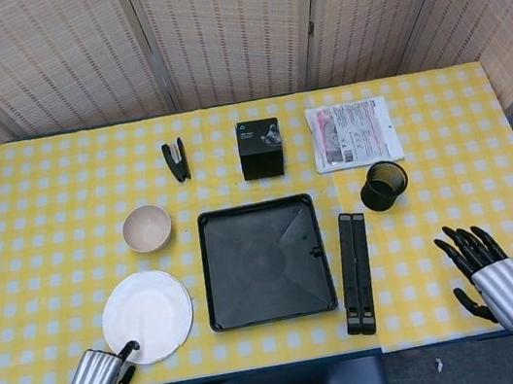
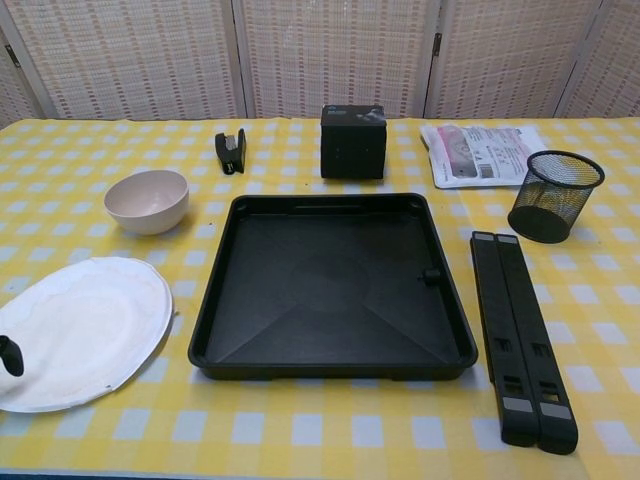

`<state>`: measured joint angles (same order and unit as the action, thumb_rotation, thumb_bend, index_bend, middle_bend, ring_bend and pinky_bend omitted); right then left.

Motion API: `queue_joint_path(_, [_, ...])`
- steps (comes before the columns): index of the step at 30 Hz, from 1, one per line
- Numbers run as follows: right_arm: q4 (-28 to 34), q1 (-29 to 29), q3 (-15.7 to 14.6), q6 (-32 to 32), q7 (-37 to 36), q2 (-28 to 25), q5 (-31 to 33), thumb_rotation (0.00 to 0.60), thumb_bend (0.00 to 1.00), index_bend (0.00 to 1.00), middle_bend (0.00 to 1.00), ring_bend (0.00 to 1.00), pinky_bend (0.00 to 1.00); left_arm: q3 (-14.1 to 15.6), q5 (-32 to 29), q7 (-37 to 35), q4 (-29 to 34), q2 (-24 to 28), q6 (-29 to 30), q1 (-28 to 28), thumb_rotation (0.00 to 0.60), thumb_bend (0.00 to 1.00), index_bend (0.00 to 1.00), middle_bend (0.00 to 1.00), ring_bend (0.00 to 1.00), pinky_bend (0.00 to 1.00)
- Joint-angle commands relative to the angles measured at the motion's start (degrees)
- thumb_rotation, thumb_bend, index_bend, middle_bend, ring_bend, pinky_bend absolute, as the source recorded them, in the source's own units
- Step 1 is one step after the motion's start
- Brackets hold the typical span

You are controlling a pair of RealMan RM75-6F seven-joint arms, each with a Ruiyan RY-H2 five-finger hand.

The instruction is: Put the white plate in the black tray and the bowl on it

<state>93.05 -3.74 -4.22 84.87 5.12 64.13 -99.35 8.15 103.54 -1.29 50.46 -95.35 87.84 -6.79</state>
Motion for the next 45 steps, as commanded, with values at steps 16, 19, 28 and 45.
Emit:
queue_joint_path(16, [0.25, 0.12, 0.22, 0.17, -0.46, -0.49, 0.77, 0.600, 0.43, 0.00, 0.00, 0.00, 0.00, -0.80, -1.18, -2.91, -7.77, -5.21, 1.70, -0.94, 0.600, 0.38, 0.45, 1.00, 1.00, 1.00])
queue_joint_path(19, [0.26, 0.17, 0.17, 0.03, -0.61, -0.65, 1.05, 0.600, 0.43, 0.00, 0.00, 0.00, 0.00, -0.69, -1.09, -3.85, -9.04, -6.15, 2.15, -1.16, 0.600, 0.38, 0.46, 1.00, 1.00, 1.00])
queue_joint_path(28, [0.40, 0.56, 0.09, 0.66, -1.12, -1.17, 1.04, 0.600, 0.43, 0.00, 0.00, 0.00, 0.00, -0.62, -1.23, -4.99, -12.67, -8.52, 3.30, -1.60, 0.600, 0.39, 0.58, 1.00, 1.00, 1.00])
queue_joint_path(45, [0.77, 0.41, 0.07, -0.37, -0.06, -1.04, 1.62, 0.600, 0.43, 0.00, 0.00, 0.00, 0.00, -1.68, -1.96, -8.55, -17.95, -10.21, 10.24, -1.32, 0.600, 0.39, 0.64, 1.00, 1.00, 1.00])
